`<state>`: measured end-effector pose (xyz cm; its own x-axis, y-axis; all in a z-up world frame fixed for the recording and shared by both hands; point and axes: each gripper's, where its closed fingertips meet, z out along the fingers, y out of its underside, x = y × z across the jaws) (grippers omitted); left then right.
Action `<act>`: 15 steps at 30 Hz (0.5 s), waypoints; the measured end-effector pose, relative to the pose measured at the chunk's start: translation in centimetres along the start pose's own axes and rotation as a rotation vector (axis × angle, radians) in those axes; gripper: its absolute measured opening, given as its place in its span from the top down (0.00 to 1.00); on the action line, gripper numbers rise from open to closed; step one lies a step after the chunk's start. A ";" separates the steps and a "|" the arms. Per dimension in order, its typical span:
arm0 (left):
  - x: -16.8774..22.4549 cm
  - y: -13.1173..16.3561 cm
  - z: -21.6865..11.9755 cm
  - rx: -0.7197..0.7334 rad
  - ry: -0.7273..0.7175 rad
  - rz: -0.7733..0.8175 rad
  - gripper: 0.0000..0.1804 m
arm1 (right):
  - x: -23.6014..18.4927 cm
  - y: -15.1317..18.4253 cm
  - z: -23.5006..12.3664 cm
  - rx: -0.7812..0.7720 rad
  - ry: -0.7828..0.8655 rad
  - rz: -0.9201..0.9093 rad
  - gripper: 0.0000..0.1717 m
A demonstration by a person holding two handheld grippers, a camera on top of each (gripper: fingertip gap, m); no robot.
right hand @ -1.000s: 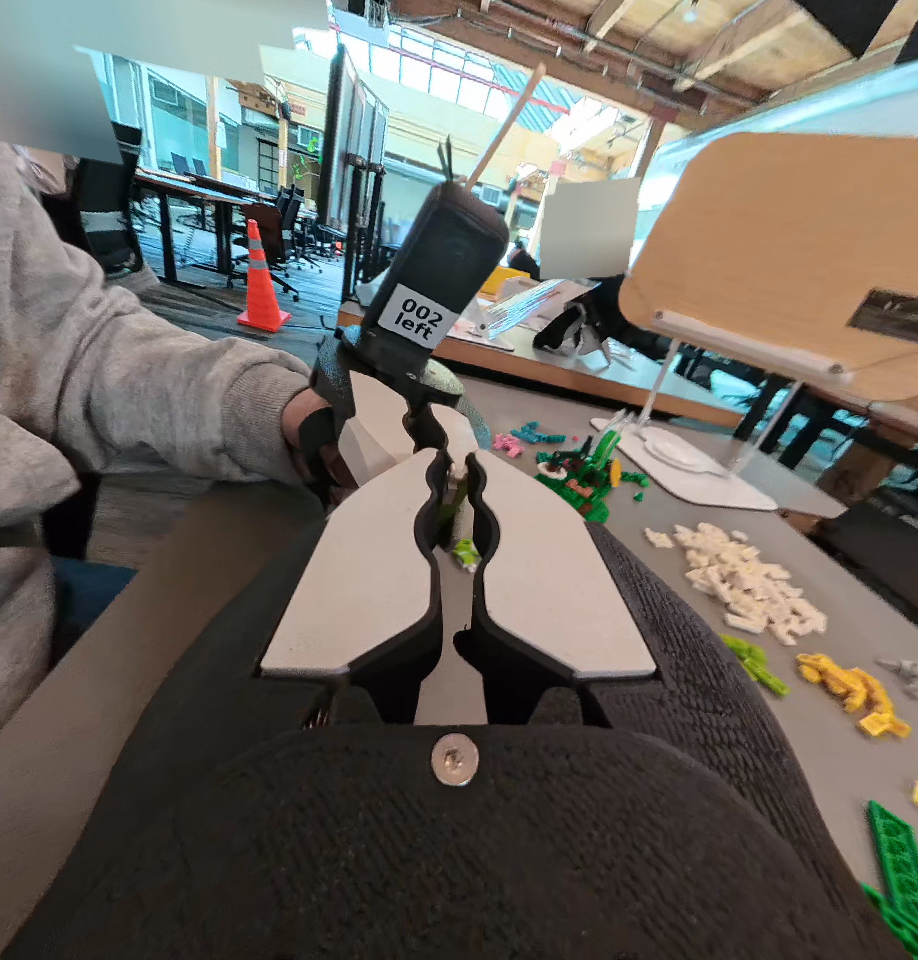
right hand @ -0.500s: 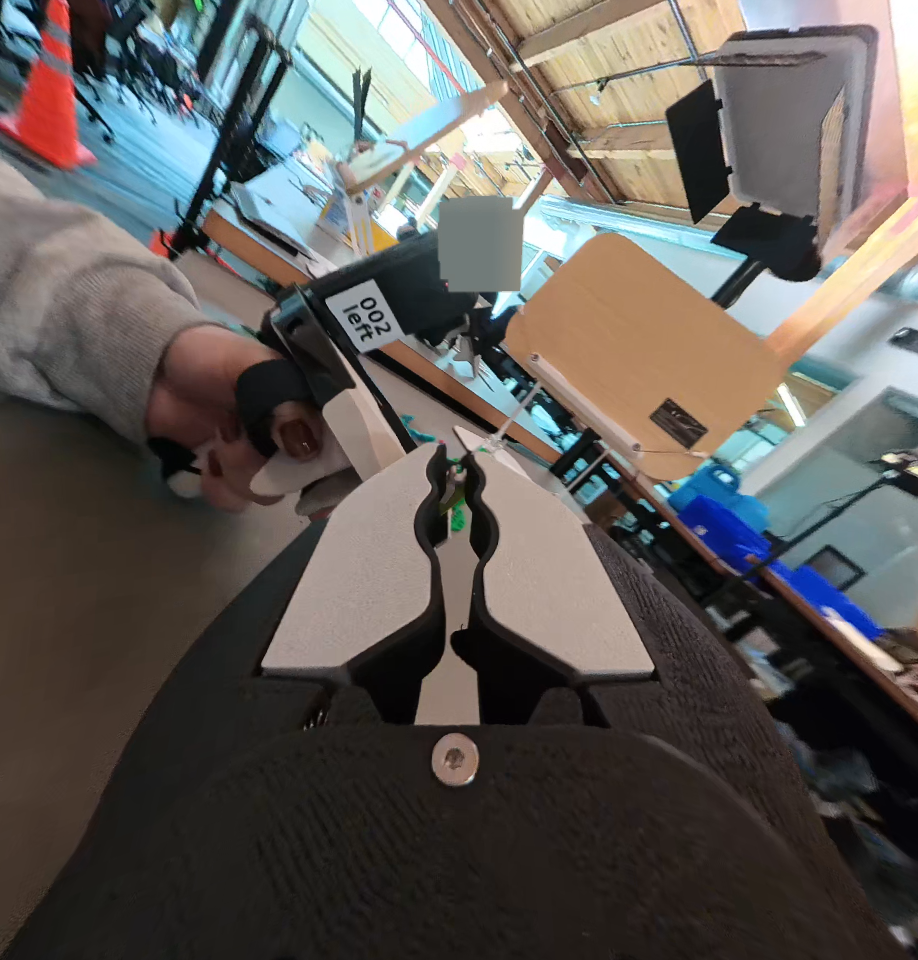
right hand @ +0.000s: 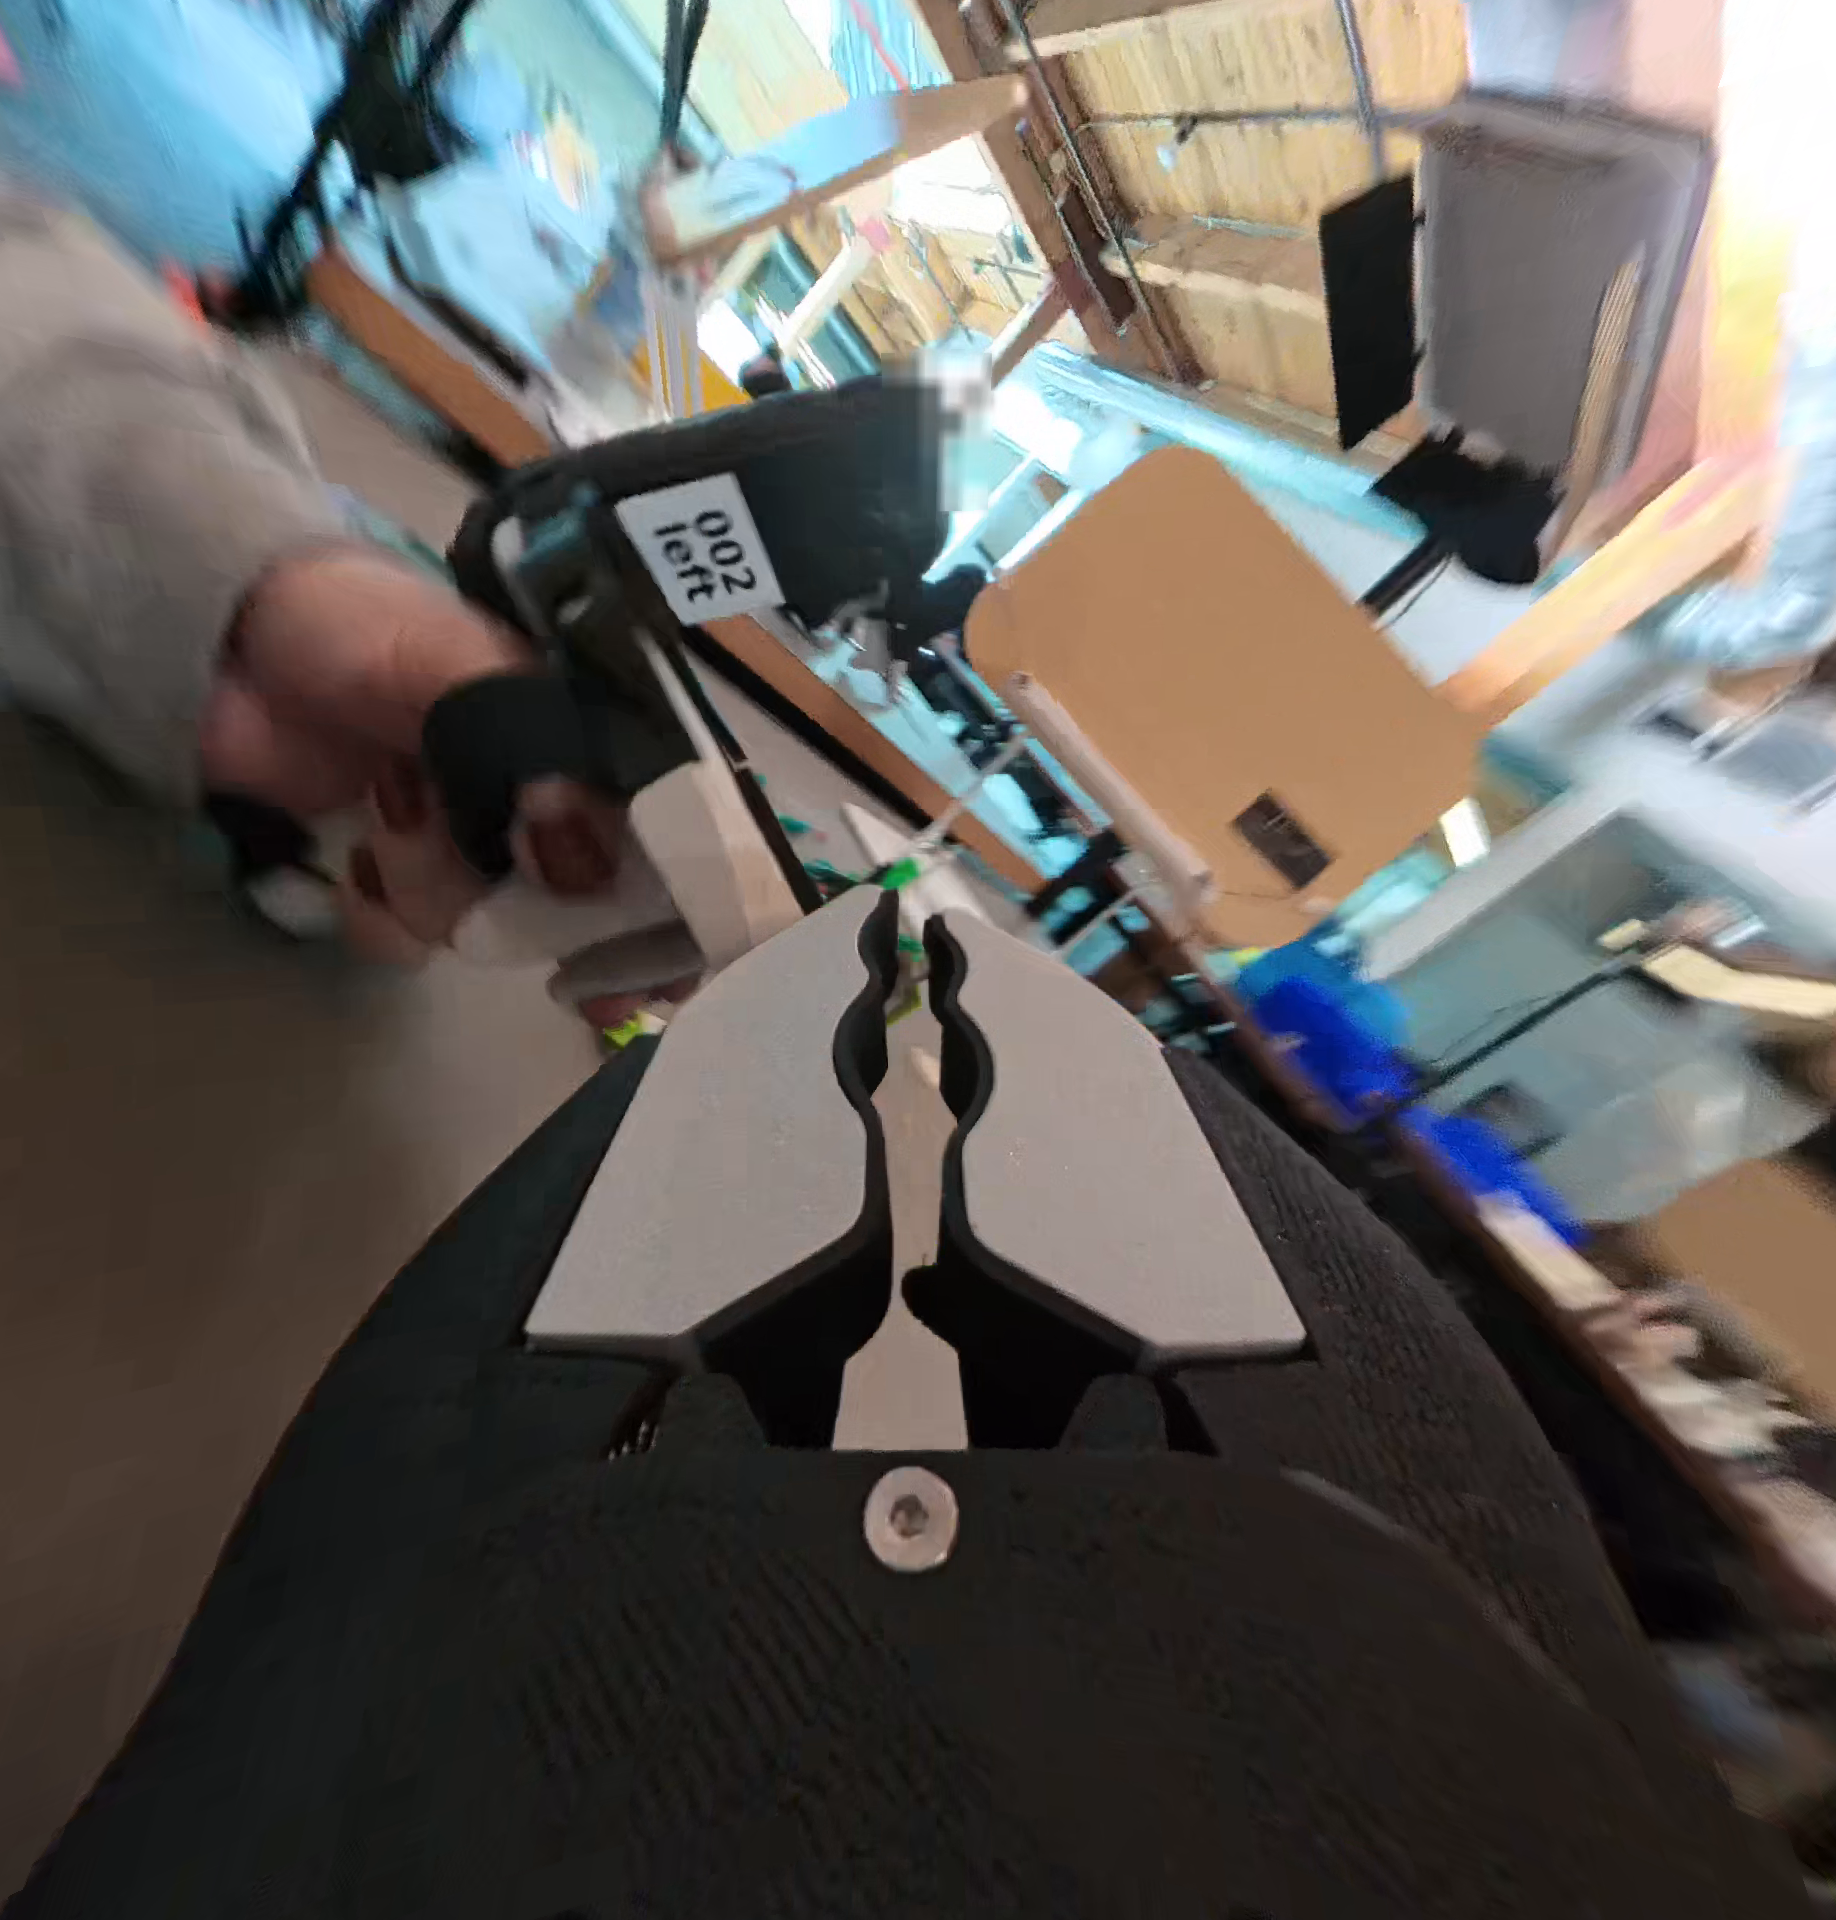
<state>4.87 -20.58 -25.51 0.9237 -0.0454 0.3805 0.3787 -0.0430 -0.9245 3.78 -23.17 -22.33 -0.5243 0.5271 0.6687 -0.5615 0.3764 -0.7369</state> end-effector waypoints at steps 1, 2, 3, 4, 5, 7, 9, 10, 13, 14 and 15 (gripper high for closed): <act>-0.3 0.1 0.1 -0.016 -0.056 0.088 0.96 | 0.2 0.4 0.0 0.006 -0.023 0.114 0.97; -0.8 0.3 0.1 -0.048 -0.131 0.198 0.96 | 0.3 0.8 -0.1 0.008 -0.050 0.200 0.97; -1.4 0.2 0.0 -0.078 -0.219 0.324 0.96 | 0.4 1.0 -0.2 0.013 -0.067 0.270 0.97; -2.1 0.1 -0.3 -0.104 -0.309 0.445 0.96 | 0.8 1.0 -0.4 0.028 -0.070 0.334 0.97; -2.5 0.0 -0.6 -0.126 -0.370 0.534 0.96 | 1.2 1.0 -0.5 0.044 -0.071 0.393 0.96; -3.1 -0.6 -1.2 -0.121 -0.454 0.608 0.96 | 1.6 1.3 -0.7 0.046 -0.093 0.500 0.91; -3.5 -0.9 -1.6 -0.117 -0.495 0.632 0.96 | 1.3 1.9 -0.6 0.022 -0.142 0.594 0.88; -3.8 -1.0 -1.8 -0.122 -0.522 0.657 0.96 | 1.1 2.1 -0.5 0.007 -0.164 0.636 0.87; -4.1 -1.2 -2.1 -0.146 -0.583 0.761 0.96 | 0.1 2.5 0.1 -0.031 -0.221 0.746 0.85; -4.1 -1.2 -2.2 -0.159 -0.604 0.798 0.96 | -0.1 2.6 0.3 -0.044 -0.227 0.782 0.85; -4.2 -1.1 -2.2 -0.175 -0.622 0.837 0.96 | -0.2 2.8 0.5 -0.060 -0.229 0.818 0.86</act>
<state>0.45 -22.50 -25.99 0.7727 0.3899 -0.5009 -0.3607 -0.3797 -0.8519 2.01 -22.57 -24.48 -0.8706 0.4857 -0.0776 0.0817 -0.0129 -0.9966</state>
